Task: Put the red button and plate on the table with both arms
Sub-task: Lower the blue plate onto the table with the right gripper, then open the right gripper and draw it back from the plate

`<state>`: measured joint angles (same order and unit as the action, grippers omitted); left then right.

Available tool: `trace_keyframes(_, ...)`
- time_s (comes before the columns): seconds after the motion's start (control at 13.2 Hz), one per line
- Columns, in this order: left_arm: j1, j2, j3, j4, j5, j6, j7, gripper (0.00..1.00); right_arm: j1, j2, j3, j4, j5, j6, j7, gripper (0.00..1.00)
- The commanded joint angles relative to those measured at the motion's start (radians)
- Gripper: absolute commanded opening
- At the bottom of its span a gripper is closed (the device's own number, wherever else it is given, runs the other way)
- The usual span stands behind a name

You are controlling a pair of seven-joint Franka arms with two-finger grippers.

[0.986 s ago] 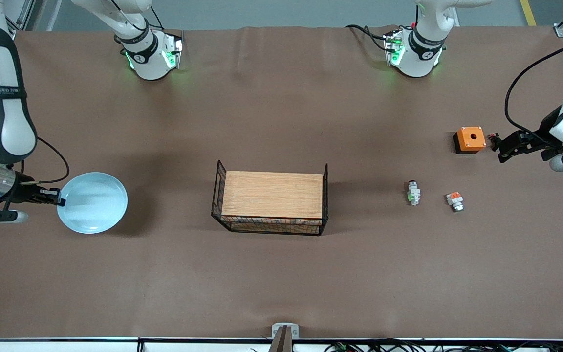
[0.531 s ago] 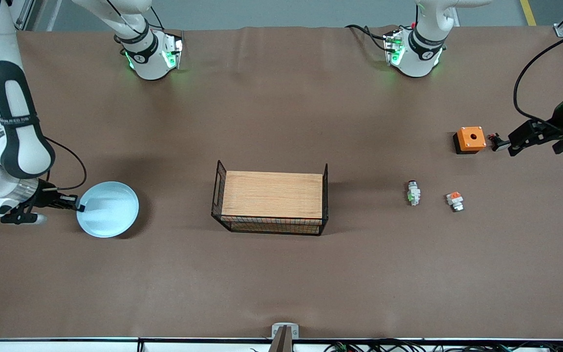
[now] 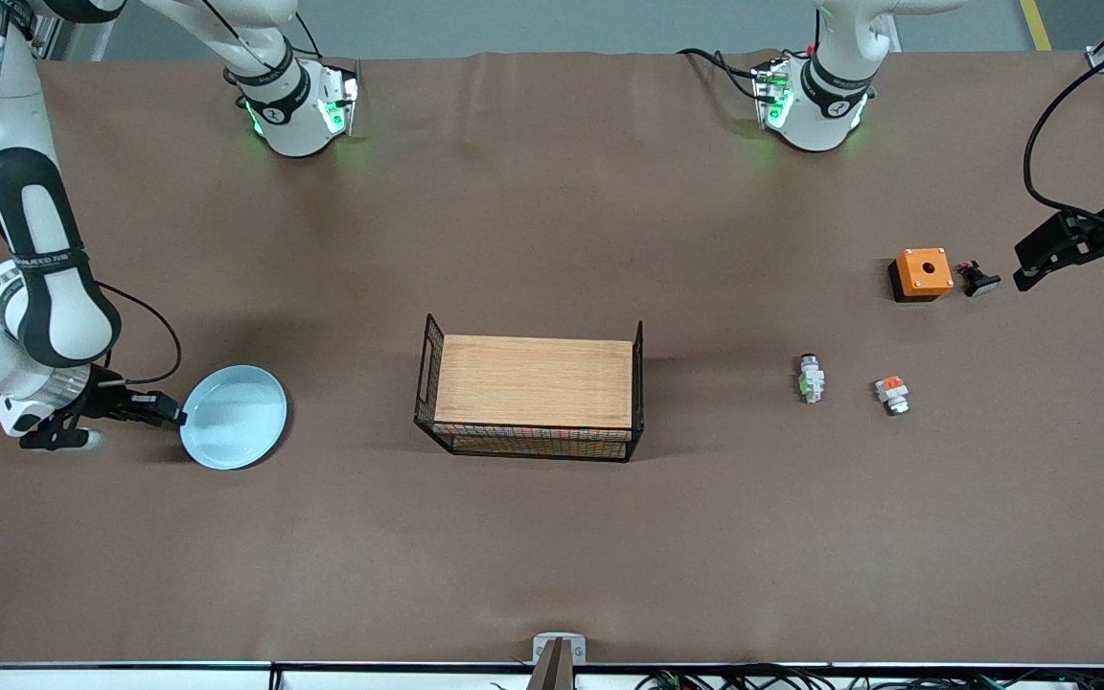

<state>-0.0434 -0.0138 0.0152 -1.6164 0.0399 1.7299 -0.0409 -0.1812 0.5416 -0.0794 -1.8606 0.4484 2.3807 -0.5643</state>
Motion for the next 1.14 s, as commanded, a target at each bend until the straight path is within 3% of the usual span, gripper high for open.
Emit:
trace_keyframes(0.0,-0.007,0.022,0.003,0.042,-0.02,-0.023,0.0,1.0,0.034,-0.079,0.001,0.005,-0.06,-0.06,-0.005,1.0)
trace_keyframes(0.23,-0.007,0.018,0.002,0.047,-0.02,-0.039,-0.001,1.0,0.065,-0.187,0.003,0.011,-0.222,-0.185,0.146,1.0)
trace_keyframes(0.38,-0.009,0.018,0.0,0.047,-0.021,-0.043,-0.002,1.0,0.1,-0.264,0.006,0.064,-0.321,-0.369,0.309,1.0)
trace_keyframes(0.53,-0.009,0.017,0.002,0.047,-0.037,-0.052,-0.004,1.0,0.115,-0.319,0.006,0.163,-0.347,-0.585,0.392,1.0)
trace_keyframes(0.76,-0.009,0.02,0.002,0.059,-0.035,-0.055,-0.004,1.0,0.124,-0.328,0.01,0.406,-0.405,-0.886,0.458,1.0)
trace_keyframes(0.91,-0.009,0.02,0.002,0.061,-0.037,-0.07,-0.004,1.0,0.155,-0.328,0.01,0.472,-0.453,-0.959,0.512,1.0)
trace_keyframes(1.06,-0.009,0.02,0.002,0.061,-0.037,-0.073,-0.004,1.0,0.157,-0.325,0.012,0.48,-0.447,-0.957,0.54,1.0)
